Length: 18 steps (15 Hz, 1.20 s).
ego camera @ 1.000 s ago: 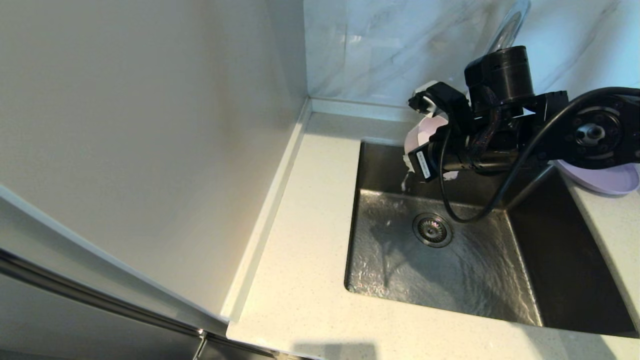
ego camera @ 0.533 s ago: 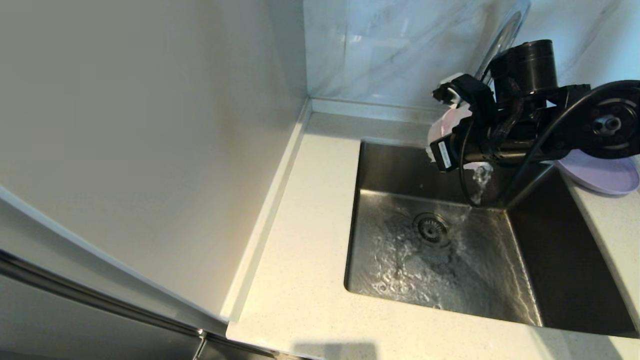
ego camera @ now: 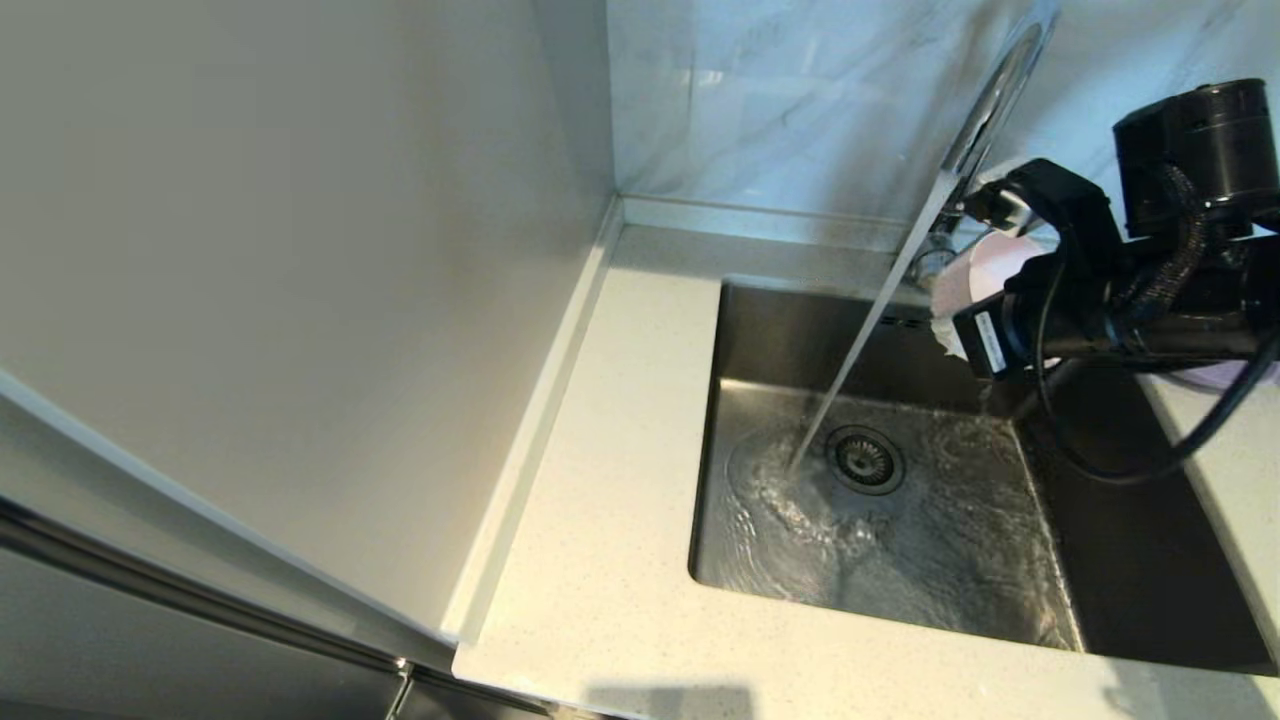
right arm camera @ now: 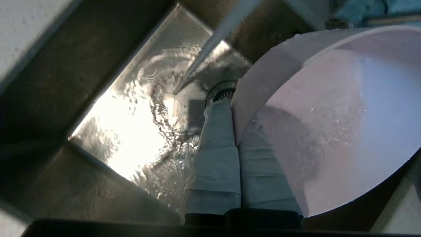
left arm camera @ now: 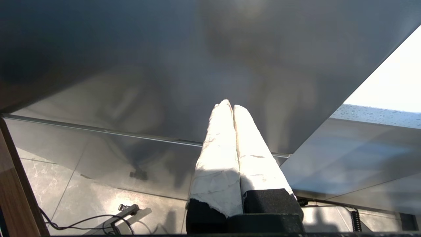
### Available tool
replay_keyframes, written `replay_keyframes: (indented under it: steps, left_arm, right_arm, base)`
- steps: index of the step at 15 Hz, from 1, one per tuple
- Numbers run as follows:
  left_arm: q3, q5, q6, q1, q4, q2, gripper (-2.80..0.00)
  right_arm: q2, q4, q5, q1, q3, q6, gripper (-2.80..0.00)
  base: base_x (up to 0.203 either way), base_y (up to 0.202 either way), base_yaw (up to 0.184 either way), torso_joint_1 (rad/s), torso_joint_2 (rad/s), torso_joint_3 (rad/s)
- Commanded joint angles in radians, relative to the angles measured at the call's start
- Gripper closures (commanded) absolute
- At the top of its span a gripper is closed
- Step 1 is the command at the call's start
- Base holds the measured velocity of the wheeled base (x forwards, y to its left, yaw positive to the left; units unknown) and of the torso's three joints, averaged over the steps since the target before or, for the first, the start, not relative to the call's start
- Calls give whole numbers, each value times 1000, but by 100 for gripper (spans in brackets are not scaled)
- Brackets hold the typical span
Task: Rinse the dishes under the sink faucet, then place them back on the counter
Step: Rinse the bowl
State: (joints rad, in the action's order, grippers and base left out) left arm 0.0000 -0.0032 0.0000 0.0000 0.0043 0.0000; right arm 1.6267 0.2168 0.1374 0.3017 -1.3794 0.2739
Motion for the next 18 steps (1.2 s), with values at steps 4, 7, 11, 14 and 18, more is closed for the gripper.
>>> replay_keyframes:
  steps: [4, 7, 11, 14, 18]
  left_arm:
    - [0, 0, 0, 0, 0, 0, 0]
    - [0, 0, 0, 0, 0, 0, 0]
    - [0, 0, 0, 0, 0, 0, 0]
    - [0, 0, 0, 0, 0, 0, 0]
    - [0, 0, 0, 0, 0, 0, 0]
  right_arm:
    - [-163, 7, -54, -34, 145, -42, 0]
    - [-134, 137, -159, -80, 31, -203, 0]
    - [0, 355, -507, -219, -239, -624, 0]
    - [119, 373, -846, -398, -318, -859, 0]
    - [258, 155, -1260, -612, -331, -1245, 0]
  base:
    - [0, 0, 0, 0, 0, 0]
    - [0, 0, 0, 0, 0, 0]
    - [0, 0, 0, 0, 0, 0]
    - [0, 0, 0, 0, 0, 0]
    - [0, 0, 0, 0, 0, 0]
